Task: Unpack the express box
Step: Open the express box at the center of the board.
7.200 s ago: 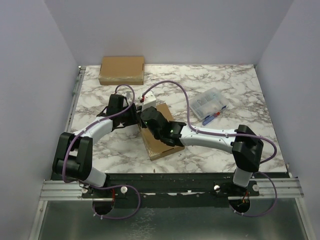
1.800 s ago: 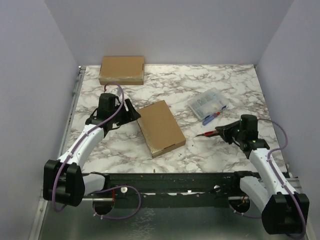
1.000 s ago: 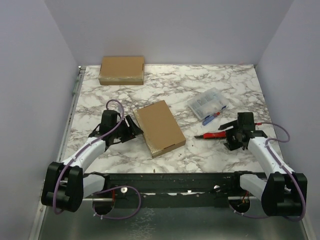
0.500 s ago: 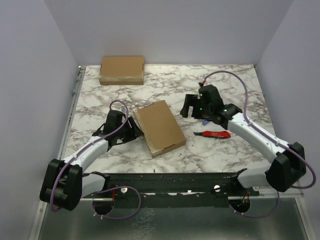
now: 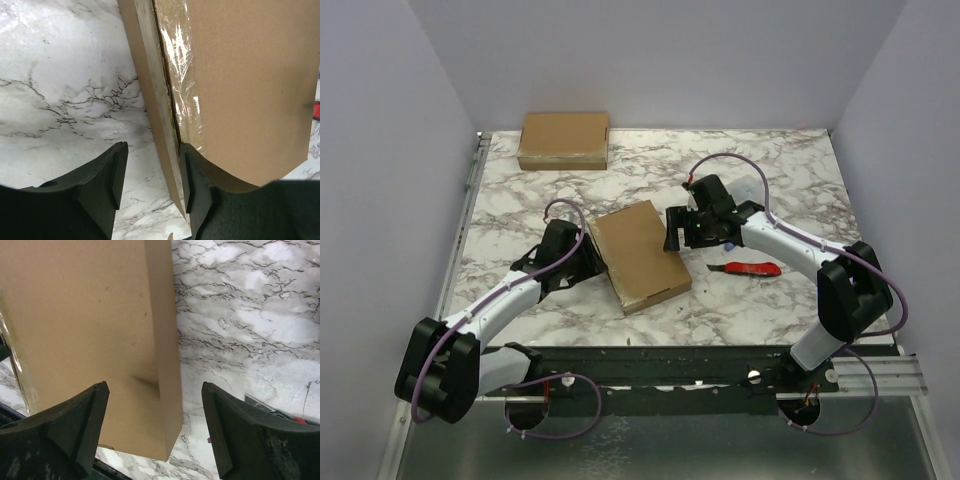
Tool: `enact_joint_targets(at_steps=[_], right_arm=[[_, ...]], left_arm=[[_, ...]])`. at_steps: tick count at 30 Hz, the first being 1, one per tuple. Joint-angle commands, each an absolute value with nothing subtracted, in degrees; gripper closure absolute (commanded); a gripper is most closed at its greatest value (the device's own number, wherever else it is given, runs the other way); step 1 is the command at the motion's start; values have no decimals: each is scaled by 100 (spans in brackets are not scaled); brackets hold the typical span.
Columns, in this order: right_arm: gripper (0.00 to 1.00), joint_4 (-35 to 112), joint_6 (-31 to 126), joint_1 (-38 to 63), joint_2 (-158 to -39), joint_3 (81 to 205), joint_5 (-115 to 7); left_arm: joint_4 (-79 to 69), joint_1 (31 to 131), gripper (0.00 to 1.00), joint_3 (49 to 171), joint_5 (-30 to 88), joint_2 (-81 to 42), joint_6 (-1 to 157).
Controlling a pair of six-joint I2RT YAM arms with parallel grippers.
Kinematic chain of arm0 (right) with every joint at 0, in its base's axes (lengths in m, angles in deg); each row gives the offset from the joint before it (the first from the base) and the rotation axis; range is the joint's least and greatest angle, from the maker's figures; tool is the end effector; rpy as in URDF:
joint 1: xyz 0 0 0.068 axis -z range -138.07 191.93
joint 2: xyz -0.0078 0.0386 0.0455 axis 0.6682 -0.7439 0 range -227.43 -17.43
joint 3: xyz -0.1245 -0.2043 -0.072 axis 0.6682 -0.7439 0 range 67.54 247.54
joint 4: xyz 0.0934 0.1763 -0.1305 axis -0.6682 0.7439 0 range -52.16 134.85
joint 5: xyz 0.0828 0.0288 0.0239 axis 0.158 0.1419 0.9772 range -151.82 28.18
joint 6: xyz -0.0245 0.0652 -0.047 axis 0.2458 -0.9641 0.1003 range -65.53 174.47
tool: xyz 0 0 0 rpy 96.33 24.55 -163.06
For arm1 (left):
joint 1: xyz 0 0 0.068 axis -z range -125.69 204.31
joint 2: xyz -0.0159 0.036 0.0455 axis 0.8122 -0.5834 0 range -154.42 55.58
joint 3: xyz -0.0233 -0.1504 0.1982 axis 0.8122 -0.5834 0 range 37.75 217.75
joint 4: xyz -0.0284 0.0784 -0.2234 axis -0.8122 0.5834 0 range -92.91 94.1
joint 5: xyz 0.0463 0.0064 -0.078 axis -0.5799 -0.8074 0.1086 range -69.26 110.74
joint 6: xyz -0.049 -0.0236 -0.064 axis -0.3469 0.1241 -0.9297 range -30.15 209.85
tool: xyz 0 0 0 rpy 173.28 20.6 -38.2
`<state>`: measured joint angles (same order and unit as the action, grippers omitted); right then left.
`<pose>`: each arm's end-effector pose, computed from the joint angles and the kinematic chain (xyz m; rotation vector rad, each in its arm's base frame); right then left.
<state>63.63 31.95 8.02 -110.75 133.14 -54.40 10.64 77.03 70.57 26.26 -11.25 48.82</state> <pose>0.2803 0.1998 0.1859 -0.3115 2.5670 0.5508 0.2196 -0.0996 0.1522 -0.3506 2.4679 -0.6131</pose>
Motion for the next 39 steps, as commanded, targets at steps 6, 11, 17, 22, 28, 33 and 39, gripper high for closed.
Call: enact_joint_targets(at_steps=[6,11,17,22,28,33,39], right_arm=[[22,6228,2701,792,-11249,13080,-5742],[25,6167,2582,792,-11218,12946,-5824],[26,6102,2528,792,-11267,12881,-5675],[28,5940,2538,784,-11244,12789,-5448],[29,5692,2377,804,-11227,12570,-5338],[31,5334,2136,1071,-11020,12094,-5328],[33,5116,2154,1549,-11026,11643,-5096]], left_arm=[[1805,7708,54,7016,1813,-1101,4889],[1819,7709,64,7100,1773,-1123,4904],[1808,7768,66,7293,1667,-1362,4928],[1755,7845,64,7481,1626,-1669,4951],[1583,7855,64,7555,1650,-2027,5158],[1406,7811,74,7444,1849,-2042,5262],[735,7462,83,6971,2826,-1714,5390]])
